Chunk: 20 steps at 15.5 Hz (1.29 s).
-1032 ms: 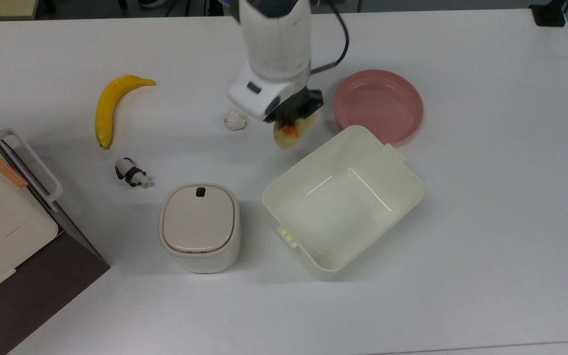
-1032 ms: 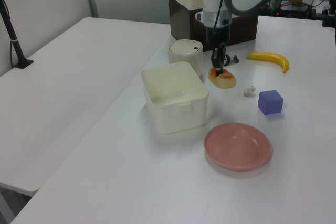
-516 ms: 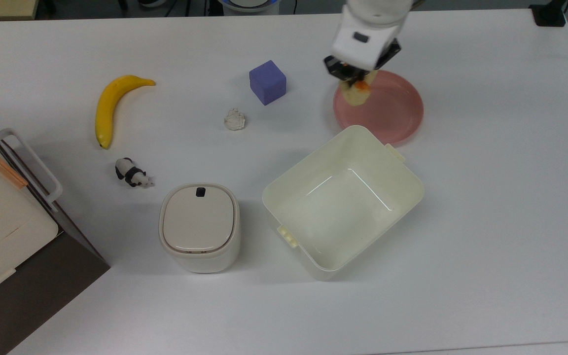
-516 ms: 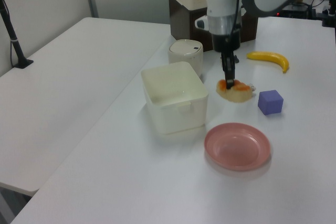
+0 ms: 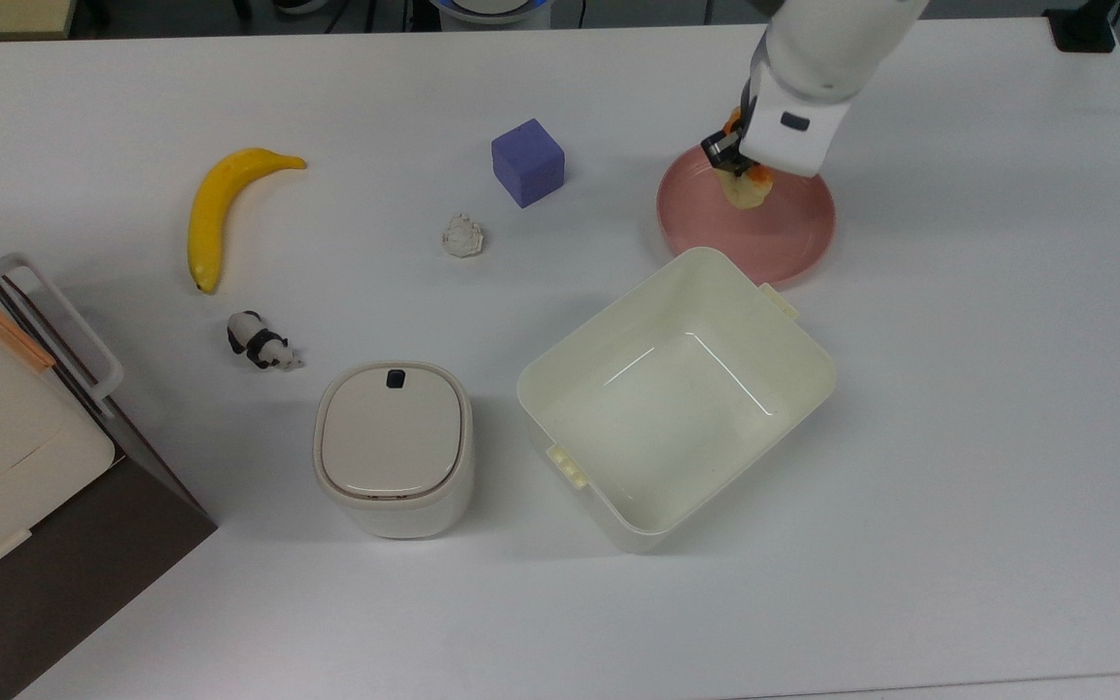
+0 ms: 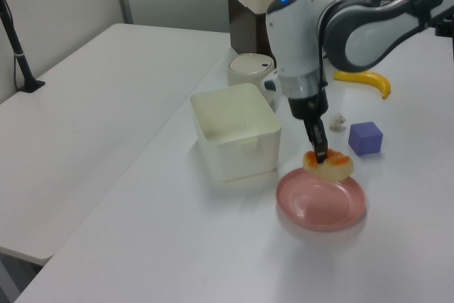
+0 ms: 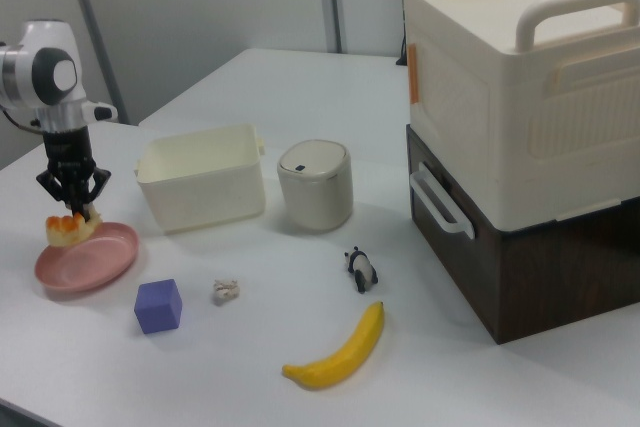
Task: Put the bread on a plate
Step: 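Lower the bread roll onto the pink plate and open the gripper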
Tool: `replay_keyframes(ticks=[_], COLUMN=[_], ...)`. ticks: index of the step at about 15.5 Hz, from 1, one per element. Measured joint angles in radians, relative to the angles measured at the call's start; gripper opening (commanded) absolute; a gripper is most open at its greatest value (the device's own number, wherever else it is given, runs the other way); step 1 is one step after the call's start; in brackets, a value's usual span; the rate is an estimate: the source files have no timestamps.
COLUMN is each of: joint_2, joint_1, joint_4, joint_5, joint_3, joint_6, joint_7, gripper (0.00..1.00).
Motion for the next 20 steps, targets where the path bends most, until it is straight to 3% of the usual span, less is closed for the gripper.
replay_keyframes(ticks=[2,3,11,20], joint_2=[0.027,0.038,0.072,0.045], joint_1=[0.009,0.013,0.03,0.002], joint_4=[0.001,0.002,0.003,0.061], joint_5=[-0.011,-0.015,-0.047,-0.085], joint_3=[0.0,-0.001,-0.001,-0.011], joint_6=[0.011,0.016,0.041,0.041], joint_7=[0.003,0.005,0.021,0.021], gripper=[0.02,0.08,0.75,0.91])
